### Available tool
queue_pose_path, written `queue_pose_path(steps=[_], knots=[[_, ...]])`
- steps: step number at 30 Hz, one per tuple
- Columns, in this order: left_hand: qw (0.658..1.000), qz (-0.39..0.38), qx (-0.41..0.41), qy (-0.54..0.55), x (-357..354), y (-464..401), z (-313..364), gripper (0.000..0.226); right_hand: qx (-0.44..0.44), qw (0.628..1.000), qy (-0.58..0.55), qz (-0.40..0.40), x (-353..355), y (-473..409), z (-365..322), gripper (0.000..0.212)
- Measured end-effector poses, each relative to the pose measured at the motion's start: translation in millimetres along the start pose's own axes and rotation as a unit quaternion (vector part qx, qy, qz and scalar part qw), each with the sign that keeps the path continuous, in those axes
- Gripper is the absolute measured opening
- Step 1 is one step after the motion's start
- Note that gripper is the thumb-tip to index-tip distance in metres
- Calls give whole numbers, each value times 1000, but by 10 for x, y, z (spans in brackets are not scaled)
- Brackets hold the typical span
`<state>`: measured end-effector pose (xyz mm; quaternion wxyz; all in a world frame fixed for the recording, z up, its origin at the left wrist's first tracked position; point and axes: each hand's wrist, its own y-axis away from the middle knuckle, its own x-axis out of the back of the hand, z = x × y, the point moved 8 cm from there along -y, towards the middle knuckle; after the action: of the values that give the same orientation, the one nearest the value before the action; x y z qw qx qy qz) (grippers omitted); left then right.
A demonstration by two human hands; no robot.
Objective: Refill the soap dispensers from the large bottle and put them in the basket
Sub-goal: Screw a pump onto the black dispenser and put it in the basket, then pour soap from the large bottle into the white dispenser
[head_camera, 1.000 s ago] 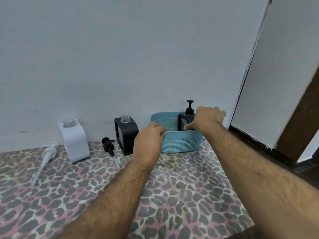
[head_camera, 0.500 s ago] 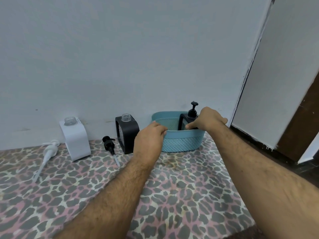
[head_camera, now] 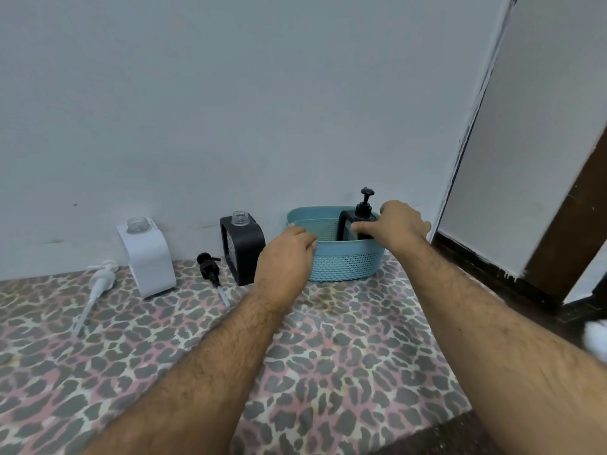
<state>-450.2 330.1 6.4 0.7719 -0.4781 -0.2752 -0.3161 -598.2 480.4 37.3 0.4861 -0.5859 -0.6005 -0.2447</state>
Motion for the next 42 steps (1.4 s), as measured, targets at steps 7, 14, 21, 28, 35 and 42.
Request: queue_pose_path(steps=[7,14,21,28,35,42], knots=[[996,-85,8,4,30,224,-77,63,42,989,-117,78,206,367,-75,37],[999,-14,32,23,699,768,-329,53,116,962,-246,8,-30,982,-460,25],[991,22,132,8,1481,1308,-1061,49,149,933,-320,-70,-355,1674,-1114,20],[977,26,208,-46,1949,1668,-1729,53,168,914,-346,-133,-681,2039,-1731,36],[972,-12,221,-77,2021,1786,-2194,64,164,906,-351,-171,-968,2054,-2239,76],[956,-111,213,-171,1801,1783,-2507,85,142,915,-328,-187,-1278,1893,-2591,92]])
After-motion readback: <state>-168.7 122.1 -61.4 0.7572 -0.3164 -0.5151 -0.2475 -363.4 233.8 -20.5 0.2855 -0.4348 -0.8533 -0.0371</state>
